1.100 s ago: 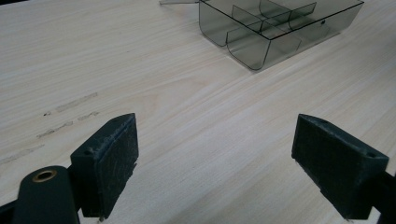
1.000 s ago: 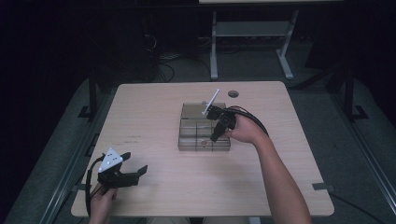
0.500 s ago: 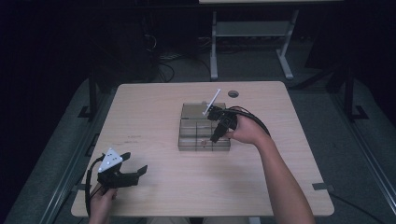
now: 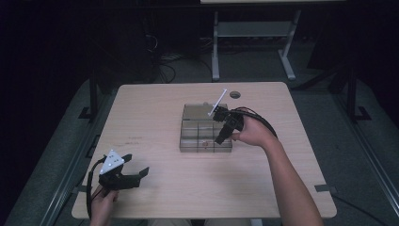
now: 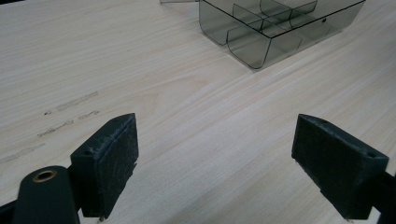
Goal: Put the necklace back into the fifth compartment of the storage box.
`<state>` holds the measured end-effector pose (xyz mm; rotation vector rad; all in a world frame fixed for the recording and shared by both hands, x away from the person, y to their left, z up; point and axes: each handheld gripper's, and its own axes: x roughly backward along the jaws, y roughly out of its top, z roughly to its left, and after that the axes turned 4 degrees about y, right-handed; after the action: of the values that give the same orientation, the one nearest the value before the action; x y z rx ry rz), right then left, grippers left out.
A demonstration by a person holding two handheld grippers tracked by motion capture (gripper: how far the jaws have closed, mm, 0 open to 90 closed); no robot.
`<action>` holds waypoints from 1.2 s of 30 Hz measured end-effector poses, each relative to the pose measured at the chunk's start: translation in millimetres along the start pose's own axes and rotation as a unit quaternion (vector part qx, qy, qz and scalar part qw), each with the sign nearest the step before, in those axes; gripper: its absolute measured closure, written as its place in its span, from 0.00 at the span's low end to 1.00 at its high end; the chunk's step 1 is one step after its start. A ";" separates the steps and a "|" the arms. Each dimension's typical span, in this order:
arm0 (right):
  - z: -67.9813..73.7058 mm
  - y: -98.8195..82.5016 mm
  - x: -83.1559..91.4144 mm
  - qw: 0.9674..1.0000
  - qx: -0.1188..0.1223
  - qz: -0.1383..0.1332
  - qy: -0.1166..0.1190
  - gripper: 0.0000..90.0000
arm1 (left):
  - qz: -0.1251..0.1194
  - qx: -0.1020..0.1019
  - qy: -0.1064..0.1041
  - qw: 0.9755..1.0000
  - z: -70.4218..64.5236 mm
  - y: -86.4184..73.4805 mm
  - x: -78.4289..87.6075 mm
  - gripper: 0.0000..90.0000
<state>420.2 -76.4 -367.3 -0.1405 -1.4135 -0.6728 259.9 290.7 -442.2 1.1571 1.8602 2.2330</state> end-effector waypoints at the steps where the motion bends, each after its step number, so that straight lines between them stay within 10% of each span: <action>1: -0.2 -0.7 0.8 1.000 0.000 -0.001 0.000 0.64 | 0.000 0.000 0.000 1.000 -0.1 0.0 0.0 0.16; 36: 6.7 -35.9 20.1 1.000 0.001 -0.011 -0.003 0.57 | 0.000 0.000 0.003 1.000 -0.6 -0.7 -0.1 0.16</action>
<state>396.3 -109.3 -357.8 -0.1246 -1.4227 -0.6892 259.4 290.4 -442.8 1.1517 1.8624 2.2400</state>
